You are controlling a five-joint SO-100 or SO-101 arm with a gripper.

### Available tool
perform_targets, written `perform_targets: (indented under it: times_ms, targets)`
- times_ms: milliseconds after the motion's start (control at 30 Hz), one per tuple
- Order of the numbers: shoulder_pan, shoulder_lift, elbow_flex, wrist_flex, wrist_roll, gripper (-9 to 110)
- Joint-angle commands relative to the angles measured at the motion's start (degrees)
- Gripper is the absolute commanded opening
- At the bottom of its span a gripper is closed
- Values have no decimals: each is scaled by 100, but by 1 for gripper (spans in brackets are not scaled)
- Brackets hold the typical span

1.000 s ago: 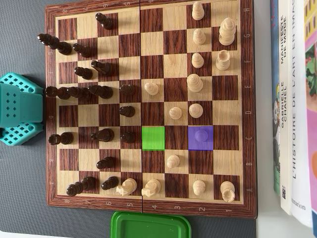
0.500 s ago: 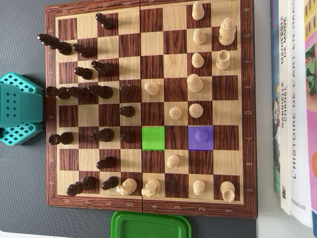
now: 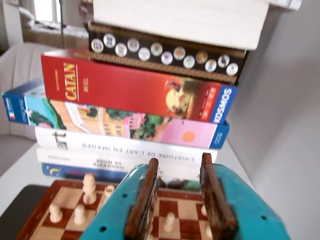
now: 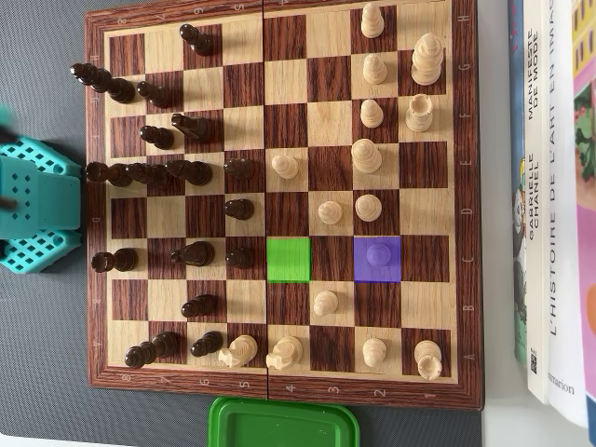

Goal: Play chess

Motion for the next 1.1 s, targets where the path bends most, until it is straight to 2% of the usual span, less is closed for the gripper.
perform_targets:
  times_ms: [0, 167, 400, 1067]
  targets:
    - [0, -466, -817, 1380, -26, 13]
    - [53, -1617, -1846, 2760, -18, 13]
    - [70, -3366, -2830, 3674, -18, 13]
    - [853, -7585, -4781, 3858, 0, 13]
